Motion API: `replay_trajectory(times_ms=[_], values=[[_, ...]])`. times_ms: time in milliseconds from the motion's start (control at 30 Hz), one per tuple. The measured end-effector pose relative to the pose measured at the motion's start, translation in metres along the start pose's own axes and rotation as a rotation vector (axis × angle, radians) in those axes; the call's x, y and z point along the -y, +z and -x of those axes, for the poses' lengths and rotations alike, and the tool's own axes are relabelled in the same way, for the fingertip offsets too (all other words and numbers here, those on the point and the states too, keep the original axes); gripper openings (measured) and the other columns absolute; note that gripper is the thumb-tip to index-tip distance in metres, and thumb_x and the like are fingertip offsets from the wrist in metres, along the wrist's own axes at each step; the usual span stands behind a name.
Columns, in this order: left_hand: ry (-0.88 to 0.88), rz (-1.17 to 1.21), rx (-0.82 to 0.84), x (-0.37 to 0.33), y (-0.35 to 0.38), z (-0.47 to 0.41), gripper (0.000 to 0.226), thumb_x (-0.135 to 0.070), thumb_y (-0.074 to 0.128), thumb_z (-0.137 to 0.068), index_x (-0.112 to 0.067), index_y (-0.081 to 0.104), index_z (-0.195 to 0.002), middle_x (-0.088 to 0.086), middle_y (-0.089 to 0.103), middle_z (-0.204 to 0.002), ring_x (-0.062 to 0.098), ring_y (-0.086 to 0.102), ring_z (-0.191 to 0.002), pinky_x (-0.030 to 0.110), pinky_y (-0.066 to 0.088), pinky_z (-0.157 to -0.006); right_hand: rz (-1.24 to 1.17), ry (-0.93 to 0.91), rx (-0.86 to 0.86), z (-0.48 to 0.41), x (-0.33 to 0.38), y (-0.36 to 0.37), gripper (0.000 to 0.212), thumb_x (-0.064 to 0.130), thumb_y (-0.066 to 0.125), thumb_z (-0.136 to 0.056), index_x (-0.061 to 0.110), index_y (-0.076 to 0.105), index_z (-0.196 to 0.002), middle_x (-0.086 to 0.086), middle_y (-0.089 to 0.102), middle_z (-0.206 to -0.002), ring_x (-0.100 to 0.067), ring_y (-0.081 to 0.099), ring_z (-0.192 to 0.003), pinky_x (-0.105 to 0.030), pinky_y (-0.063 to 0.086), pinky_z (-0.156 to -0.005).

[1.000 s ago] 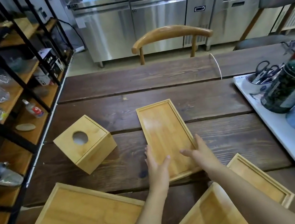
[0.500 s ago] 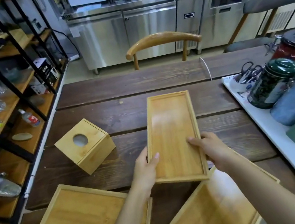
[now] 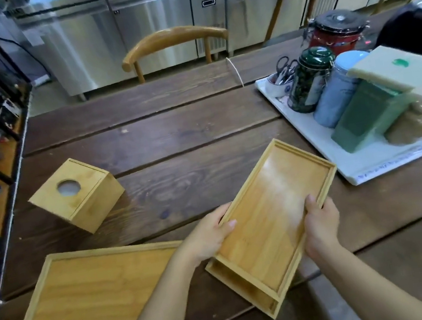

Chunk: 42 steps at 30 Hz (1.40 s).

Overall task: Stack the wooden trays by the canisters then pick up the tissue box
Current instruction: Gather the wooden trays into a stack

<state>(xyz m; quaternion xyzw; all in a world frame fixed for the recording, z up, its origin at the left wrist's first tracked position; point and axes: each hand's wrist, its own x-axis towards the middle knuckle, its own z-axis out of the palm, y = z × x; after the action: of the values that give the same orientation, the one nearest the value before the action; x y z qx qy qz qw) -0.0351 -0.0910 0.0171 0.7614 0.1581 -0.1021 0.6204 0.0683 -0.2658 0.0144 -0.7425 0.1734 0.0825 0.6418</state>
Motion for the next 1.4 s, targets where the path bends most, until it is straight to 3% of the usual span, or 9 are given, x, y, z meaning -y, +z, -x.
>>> replay_trajectory(times_ms=[167, 300, 500, 767, 967, 1100, 1167, 1300, 1400], values=[[-0.041, -0.144, 0.019, 0.013, 0.012, 0.003, 0.042, -0.016, 0.045, -0.097, -0.018, 0.039, -0.139, -0.003, 0.047, -0.138, 0.014, 0.043, -0.129, 0.03, 0.031, -0.11, -0.031, 0.041, -0.007, 0.005, -0.02, -0.007, 0.031, 0.013, 0.04, -0.096, 0.003, 0.049, -0.124, -0.011, 0.057, -0.116, -0.022, 0.052, -0.1, -0.03, 0.038, -0.085], [-0.114, -0.219, -0.031, 0.026, 0.017, 0.003, 0.05, -0.02, 0.045, -0.098, -0.021, 0.03, -0.145, -0.002, 0.032, -0.153, 0.015, 0.028, -0.14, 0.041, 0.021, -0.117, 0.045, 0.007, 0.019, 0.008, -0.032, -0.005, 0.035, 0.014, 0.04, -0.096, 0.004, 0.042, -0.129, -0.015, 0.054, -0.127, -0.032, 0.05, -0.118, -0.039, 0.039, -0.099], [-0.152, -0.202, -0.123, 0.019, 0.028, 0.002, 0.049, -0.02, 0.049, -0.095, -0.028, 0.036, -0.142, -0.005, 0.044, -0.144, 0.016, 0.04, -0.132, 0.039, 0.032, -0.111, 0.126, -0.023, 0.036, 0.014, -0.041, 0.001, 0.053, 0.019, 0.045, -0.092, 0.022, 0.026, -0.141, -0.008, 0.045, -0.139, -0.028, 0.043, -0.126, -0.047, 0.033, -0.108], [-0.34, 0.042, -0.298, -0.008, 0.03, -0.021, 0.045, -0.006, 0.063, -0.085, -0.005, 0.052, -0.129, 0.002, 0.06, -0.109, 0.019, 0.055, -0.105, 0.035, 0.044, -0.094, 0.079, -0.037, 0.024, 0.012, -0.046, 0.002, 0.051, 0.017, 0.043, -0.094, 0.021, 0.025, -0.142, -0.007, 0.045, -0.139, -0.025, 0.043, -0.127, -0.038, 0.033, -0.105], [-0.402, 0.074, -0.297, -0.014, 0.031, -0.022, 0.051, -0.016, 0.065, -0.083, -0.005, 0.051, -0.13, 0.011, 0.059, -0.129, 0.026, 0.054, -0.118, 0.044, 0.04, -0.104, 0.016, -0.035, 0.046, 0.011, -0.049, -0.005, 0.054, 0.015, 0.047, -0.093, 0.019, 0.027, -0.143, -0.005, 0.043, -0.142, -0.023, 0.041, -0.129, -0.035, 0.031, -0.104], [-0.388, 0.157, -0.214, -0.02, 0.026, -0.019, 0.028, -0.011, 0.059, -0.089, -0.006, 0.063, -0.116, 0.002, 0.069, -0.099, 0.017, 0.064, -0.092, 0.035, 0.05, -0.086, -0.112, -0.004, 0.073, 0.013, -0.044, -0.013, 0.053, 0.008, 0.049, -0.091, 0.016, 0.031, -0.141, -0.001, 0.046, -0.136, -0.013, 0.044, -0.119, -0.032, 0.033, -0.103], [-0.374, 0.261, -0.204, -0.025, 0.024, -0.017, 0.028, -0.011, 0.063, -0.086, -0.009, 0.065, -0.114, 0.01, 0.071, -0.102, 0.025, 0.067, -0.095, 0.045, 0.053, -0.087, -0.186, 0.041, 0.084, 0.012, -0.038, -0.017, 0.051, 0.005, 0.05, -0.091, 0.016, 0.036, -0.139, 0.0, 0.05, -0.129, -0.013, 0.047, -0.116, -0.035, 0.037, -0.103], [-0.331, 0.234, -0.221, -0.035, 0.025, -0.018, 0.038, -0.011, 0.075, -0.076, -0.008, 0.059, -0.11, 0.006, 0.066, -0.096, 0.016, 0.065, -0.083, 0.026, 0.051, -0.06, -0.298, 0.12, 0.166, 0.005, -0.024, -0.02, 0.051, -0.004, 0.05, -0.087, 0.016, 0.045, -0.134, -0.005, 0.055, -0.127, -0.021, 0.053, -0.112, -0.045, 0.043, -0.1], [-0.417, 0.328, -0.257, -0.038, 0.019, -0.006, 0.023, -0.009, 0.072, -0.079, 0.0, 0.063, -0.098, 0.008, 0.07, -0.082, 0.018, 0.067, -0.071, 0.028, 0.052, -0.055, -0.325, 0.119, 0.272, 0.007, -0.01, -0.013, 0.052, -0.007, 0.051, -0.086, 0.019, 0.048, -0.131, -0.002, 0.06, -0.114, -0.022, 0.057, -0.105, -0.047, 0.046, -0.096]])
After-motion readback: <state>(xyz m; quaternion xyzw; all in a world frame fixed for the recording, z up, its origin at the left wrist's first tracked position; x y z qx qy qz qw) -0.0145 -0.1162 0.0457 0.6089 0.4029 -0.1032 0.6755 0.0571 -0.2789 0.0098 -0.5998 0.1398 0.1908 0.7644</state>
